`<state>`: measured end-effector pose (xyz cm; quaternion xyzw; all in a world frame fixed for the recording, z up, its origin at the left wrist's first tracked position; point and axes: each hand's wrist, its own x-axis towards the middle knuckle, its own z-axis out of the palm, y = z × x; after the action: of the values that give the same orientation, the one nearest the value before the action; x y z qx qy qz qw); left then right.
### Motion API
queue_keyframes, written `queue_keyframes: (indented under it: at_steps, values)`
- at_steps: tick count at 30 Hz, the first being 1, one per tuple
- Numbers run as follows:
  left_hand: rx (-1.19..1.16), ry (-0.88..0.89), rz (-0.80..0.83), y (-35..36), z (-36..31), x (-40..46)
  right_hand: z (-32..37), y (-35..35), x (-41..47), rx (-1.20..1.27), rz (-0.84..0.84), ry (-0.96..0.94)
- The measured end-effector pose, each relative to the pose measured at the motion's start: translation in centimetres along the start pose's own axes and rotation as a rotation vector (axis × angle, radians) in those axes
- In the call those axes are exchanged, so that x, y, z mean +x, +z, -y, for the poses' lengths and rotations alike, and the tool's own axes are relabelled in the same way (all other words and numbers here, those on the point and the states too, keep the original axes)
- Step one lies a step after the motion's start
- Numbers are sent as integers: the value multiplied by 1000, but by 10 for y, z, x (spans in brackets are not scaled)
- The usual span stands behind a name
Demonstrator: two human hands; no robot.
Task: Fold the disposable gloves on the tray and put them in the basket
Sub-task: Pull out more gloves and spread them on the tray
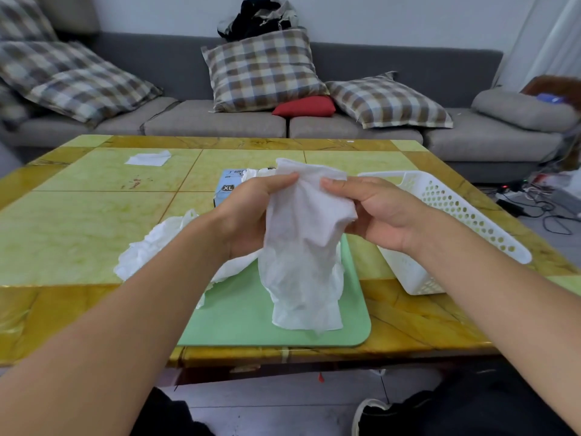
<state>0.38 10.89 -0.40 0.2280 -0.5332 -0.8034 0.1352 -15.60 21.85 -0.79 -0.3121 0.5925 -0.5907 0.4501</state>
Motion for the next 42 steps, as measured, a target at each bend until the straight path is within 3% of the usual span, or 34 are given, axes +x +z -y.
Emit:
queue_keyframes:
  at_steps: [5,10,13,19,21,25,27,30,35,42]
  values:
    - [181,37,-167,-7,1,5,-5,-8,-2,-57,42,9]
    - [354,63,-149,-13,3,4,-9,-10,-1,-83,41,-29]
    - [443,1,-80,-16,2,5,-11,-12,1,-79,67,17]
    - [722,-149,-289,-27,15,36,-29,-9,23,-188,-33,198]
    - [696,31,-324,-27,10,45,-17,-7,26,-159,-113,23]
    - [468,702,-189,-9,-25,36,22,-5,16,-169,-226,-762]
    - [548,828,-195,-10,-25,34,19,-5,13,-259,-218,-908]
    - [809,648,-249,-29,0,40,-13,-15,24,-532,-184,-726]
    - [1214,318,63,-55,47,36,-63,-31,28,-958,148,-278]
    - [1274,200,116,-70,46,22,-71,-30,13,-1092,329,-176]
